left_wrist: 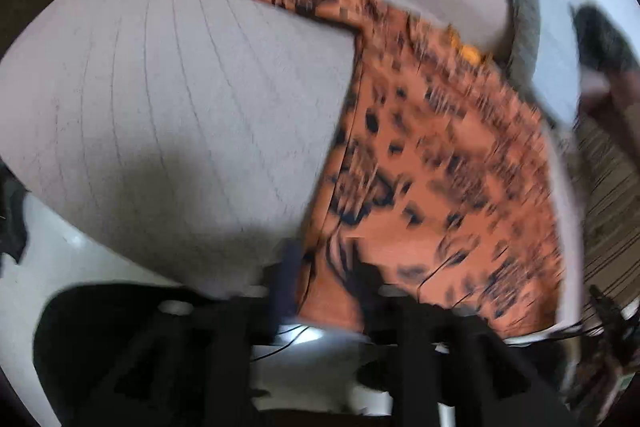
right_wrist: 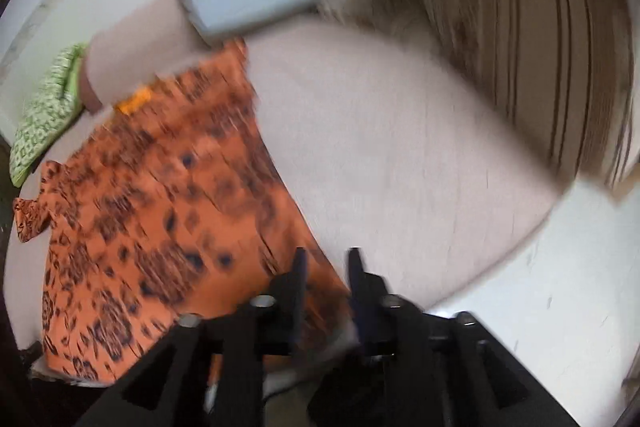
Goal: Fold small clothes
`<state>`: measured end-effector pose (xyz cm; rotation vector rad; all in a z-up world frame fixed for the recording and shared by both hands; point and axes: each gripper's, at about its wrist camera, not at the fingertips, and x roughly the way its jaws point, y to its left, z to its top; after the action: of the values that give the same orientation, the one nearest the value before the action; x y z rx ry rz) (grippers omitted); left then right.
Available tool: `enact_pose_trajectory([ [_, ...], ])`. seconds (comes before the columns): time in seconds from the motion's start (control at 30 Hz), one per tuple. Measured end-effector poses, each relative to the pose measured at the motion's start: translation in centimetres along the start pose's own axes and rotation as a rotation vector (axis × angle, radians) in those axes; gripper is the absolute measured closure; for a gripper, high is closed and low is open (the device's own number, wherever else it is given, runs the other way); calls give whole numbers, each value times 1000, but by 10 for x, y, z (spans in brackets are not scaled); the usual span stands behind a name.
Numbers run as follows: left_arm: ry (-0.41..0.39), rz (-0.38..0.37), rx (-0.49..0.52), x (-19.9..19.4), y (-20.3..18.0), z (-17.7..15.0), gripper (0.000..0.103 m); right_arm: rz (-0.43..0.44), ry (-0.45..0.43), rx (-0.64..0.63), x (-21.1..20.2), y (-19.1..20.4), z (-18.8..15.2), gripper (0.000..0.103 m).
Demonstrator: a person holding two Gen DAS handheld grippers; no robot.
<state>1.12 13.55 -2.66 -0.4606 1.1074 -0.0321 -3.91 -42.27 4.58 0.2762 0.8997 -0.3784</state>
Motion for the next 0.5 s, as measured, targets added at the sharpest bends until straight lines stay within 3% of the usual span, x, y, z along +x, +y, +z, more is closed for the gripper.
enact_pose_trajectory([
  [0.03,-28,-32,-27,-5,6,9,26,22,-42,-47,-4,18,6,27],
  [0.07,-88,-65,-73,-14,17,24,22,50,-76,-104,-5,38,10,26],
  [0.17,-219,-112,-184,-27,51,72,22,146,-65,-206,5,83,10,26],
  [0.27,-387,-157,-290,-27,99,142,22,199,-53,-277,25,119,3,26],
  [0.33,-412,-144,-344,-20,127,184,24,186,-40,-330,46,138,-8,26],
  [0.37,-395,-156,-374,-6,145,215,24,185,-27,-342,54,144,-13,26],
  [0.47,-323,-206,-461,30,185,267,24,186,16,-354,75,147,-32,26],
  [0.5,-311,-186,-504,39,196,278,24,186,41,-349,86,147,-38,26],
])
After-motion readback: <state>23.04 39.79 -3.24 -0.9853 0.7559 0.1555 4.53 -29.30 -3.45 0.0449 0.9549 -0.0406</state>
